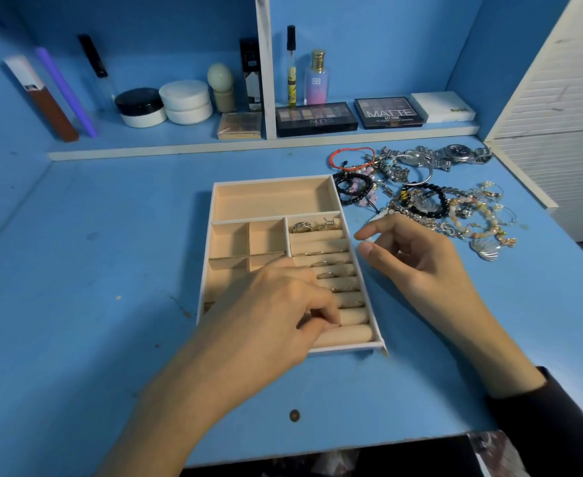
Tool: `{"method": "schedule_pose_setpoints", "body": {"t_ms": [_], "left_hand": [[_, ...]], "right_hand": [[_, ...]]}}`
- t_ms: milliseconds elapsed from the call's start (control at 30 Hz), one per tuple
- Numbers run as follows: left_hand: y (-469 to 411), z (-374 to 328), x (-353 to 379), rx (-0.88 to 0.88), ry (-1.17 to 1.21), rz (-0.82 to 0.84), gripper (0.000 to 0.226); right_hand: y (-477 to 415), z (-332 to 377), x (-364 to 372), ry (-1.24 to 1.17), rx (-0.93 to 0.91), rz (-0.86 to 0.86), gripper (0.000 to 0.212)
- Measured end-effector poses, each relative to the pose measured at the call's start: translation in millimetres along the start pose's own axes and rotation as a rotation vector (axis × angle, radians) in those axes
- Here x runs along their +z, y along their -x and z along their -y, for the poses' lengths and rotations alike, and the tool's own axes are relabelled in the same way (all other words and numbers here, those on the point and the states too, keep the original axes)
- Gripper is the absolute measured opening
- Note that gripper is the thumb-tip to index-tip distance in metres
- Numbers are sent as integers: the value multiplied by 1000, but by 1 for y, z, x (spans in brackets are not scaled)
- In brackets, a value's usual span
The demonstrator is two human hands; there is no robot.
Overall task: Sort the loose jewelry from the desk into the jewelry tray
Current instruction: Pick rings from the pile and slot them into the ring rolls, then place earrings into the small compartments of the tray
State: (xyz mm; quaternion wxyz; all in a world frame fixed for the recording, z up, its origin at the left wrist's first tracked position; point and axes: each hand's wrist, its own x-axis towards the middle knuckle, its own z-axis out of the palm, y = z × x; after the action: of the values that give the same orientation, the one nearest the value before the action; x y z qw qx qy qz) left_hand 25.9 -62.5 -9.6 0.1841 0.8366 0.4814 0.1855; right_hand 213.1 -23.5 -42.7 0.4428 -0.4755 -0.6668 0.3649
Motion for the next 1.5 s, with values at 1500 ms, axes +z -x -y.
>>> {"method": "schedule_pose_setpoints", "body": {"t_ms": [1500], "left_hand": [[-20,76,-5,-524,42,-436,27]], "right_hand": [[-16,-1,17,411,51,-192,24]]}}
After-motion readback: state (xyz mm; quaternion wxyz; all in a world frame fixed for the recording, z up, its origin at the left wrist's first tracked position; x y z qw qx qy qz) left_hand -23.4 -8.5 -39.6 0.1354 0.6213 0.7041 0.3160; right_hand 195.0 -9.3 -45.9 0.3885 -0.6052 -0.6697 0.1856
